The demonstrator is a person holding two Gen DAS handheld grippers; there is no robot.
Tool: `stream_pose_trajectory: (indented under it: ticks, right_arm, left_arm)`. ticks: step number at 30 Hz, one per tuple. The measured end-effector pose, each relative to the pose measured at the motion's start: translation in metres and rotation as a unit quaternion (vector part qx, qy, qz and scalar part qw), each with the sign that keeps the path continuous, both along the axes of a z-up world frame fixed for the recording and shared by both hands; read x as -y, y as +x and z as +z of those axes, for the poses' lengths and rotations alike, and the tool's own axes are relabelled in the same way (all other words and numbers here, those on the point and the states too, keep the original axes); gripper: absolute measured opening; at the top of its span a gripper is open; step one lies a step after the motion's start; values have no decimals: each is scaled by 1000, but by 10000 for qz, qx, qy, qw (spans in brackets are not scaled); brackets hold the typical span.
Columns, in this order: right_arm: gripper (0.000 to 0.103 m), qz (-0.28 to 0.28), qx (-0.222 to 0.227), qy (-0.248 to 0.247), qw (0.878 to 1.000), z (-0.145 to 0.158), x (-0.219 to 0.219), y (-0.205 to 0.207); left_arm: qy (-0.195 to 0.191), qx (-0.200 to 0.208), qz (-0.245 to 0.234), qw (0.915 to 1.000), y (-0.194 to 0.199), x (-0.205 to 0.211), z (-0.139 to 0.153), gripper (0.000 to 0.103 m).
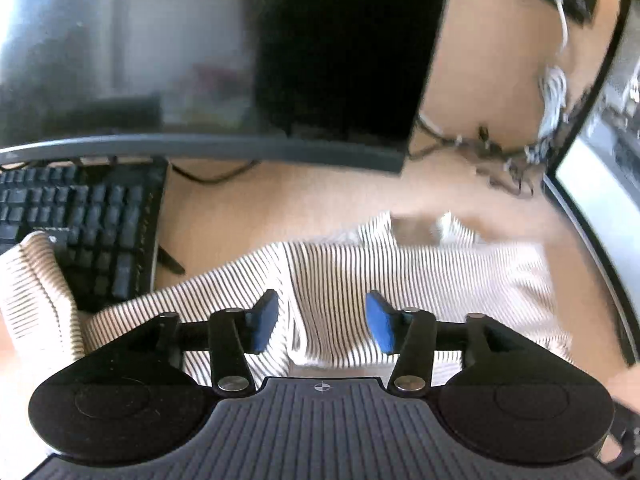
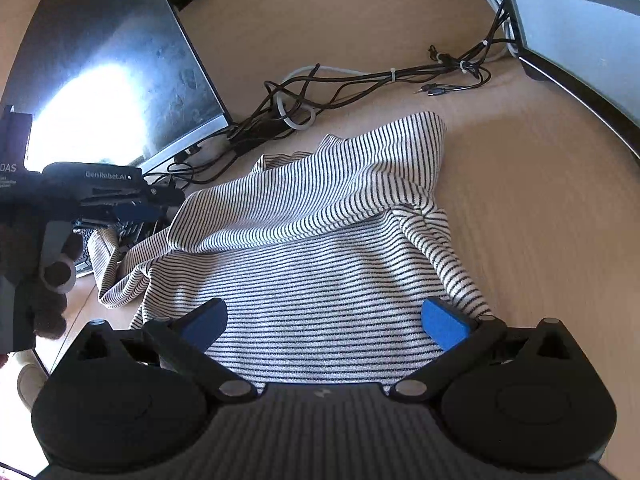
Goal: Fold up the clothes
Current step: 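Grasp the sleeve cuff with the left gripper and lift it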
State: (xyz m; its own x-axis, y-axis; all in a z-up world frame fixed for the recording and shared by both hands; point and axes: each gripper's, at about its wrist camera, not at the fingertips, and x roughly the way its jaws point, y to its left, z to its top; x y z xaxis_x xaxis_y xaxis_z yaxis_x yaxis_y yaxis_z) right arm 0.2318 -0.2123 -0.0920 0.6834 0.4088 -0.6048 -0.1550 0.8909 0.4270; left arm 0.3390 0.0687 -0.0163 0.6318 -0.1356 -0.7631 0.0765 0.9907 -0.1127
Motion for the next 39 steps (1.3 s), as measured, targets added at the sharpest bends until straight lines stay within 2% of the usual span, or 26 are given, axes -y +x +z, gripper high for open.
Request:
stream_pose_trajectory:
  ticks: [1,3,5,7,9,12,16,17,20,22,25,27,33,36,39]
  right_arm:
    - [103,4,14,-44,10000,0,-2,0]
    - [103,-12,44,-129,9999,0,-5,0]
    - [103,-9,86,-264,9996,0,-9,-2]
    - [103,30,135,-425,9990,-1,-13,-4]
    - [103,130,184,-615,9979,-1,-18,-5]
    - [103,253,239,-829,9959,-1,-22,-7]
    - [103,246,200,-830,9960,-1,-21,-6]
    - [103,262,164,-839,9960,0,-21,-5]
    - [103,347,77,-943,9949,2,-23,-2]
    - [103,441,42,-1096,9930,2,-26,-1]
    - [103,461,48,-1322,9901,1,-33,-2]
    - [103,441,57,-1467,9882,1,-38,-2]
    - [103,328,35,-1686,9851,-1,-46,0]
    - [103,335,34,-1811,9829,-1,-50,0]
    - [103,323,35,-1939,9805,-2,-54,0]
  left_arm:
    - [117,-65,0,9999,3,3,-5,63]
    - [281,-199,44,9994,8,7,-16,63]
    - [288,-261,51,9992,12,9,-24,52]
    - [352,-260,-1,9990,14,13,-29,46]
    - [436,-198,-88,9988,13,15,-28,46]
    - [381,-82,-3,9992,10,6,-21,55]
    - [448,344,716,9958,-9,-39,0,81]
    - [588,497,944,9926,-16,-53,5,87]
    - [1182,802,1587,9769,-35,-90,12,95]
    - [1290,685,1983,9692,-42,-117,10,96]
    - [938,443,2628,9593,-51,-153,1,95]
    - [824,350,2827,9550,-56,-168,-5,95]
    - [517,247,2601,9639,-56,-177,-15,96]
    - [732,164,2532,9645,-44,-166,-15,97]
    - [760,2,2618,9621,-24,-156,-18,98]
